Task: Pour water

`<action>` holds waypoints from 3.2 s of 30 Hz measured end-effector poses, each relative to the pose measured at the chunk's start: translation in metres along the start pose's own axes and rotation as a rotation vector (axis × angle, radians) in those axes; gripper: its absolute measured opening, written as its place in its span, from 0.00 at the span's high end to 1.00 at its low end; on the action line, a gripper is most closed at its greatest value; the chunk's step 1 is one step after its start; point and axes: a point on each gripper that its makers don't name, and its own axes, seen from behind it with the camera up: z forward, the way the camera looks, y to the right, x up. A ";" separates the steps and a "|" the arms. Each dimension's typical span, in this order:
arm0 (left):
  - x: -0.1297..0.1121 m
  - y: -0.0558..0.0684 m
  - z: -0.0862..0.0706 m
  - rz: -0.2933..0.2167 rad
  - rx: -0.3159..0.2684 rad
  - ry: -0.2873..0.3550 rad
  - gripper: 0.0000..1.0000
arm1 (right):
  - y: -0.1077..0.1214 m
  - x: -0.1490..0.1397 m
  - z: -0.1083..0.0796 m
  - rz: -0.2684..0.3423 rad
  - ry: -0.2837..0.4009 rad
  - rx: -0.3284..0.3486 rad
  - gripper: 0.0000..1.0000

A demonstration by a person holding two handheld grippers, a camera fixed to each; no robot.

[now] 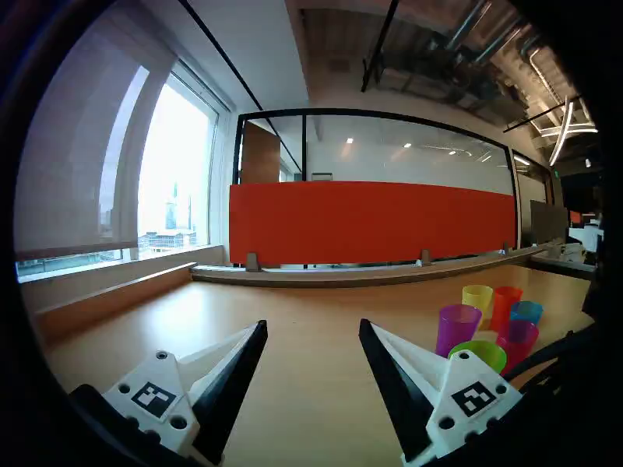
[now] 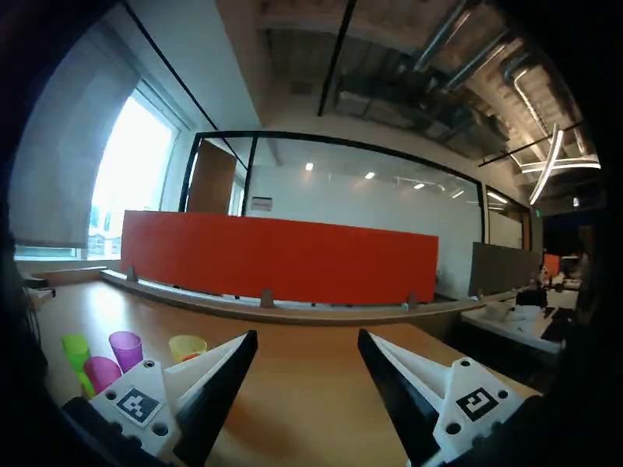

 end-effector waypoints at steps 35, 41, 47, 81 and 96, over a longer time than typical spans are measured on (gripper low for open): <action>0.000 0.000 0.000 0.000 0.000 0.000 0.13 | 0.001 -0.063 0.011 0.093 -0.034 0.028 0.00; 0.000 0.000 -0.001 0.000 0.000 0.000 0.13 | 0.000 -0.065 0.012 0.096 -0.047 0.030 0.00; 0.000 -0.001 -0.001 0.000 0.000 0.000 0.13 | -0.001 -0.067 0.013 0.093 -0.061 0.031 0.00; 0.000 -0.001 0.000 0.000 0.000 0.000 0.13 | -0.001 -0.068 0.013 0.095 -0.064 0.032 0.00; 0.001 -0.001 0.000 0.000 0.000 0.000 0.13 | -0.001 -0.067 0.013 0.094 -0.064 0.032 0.00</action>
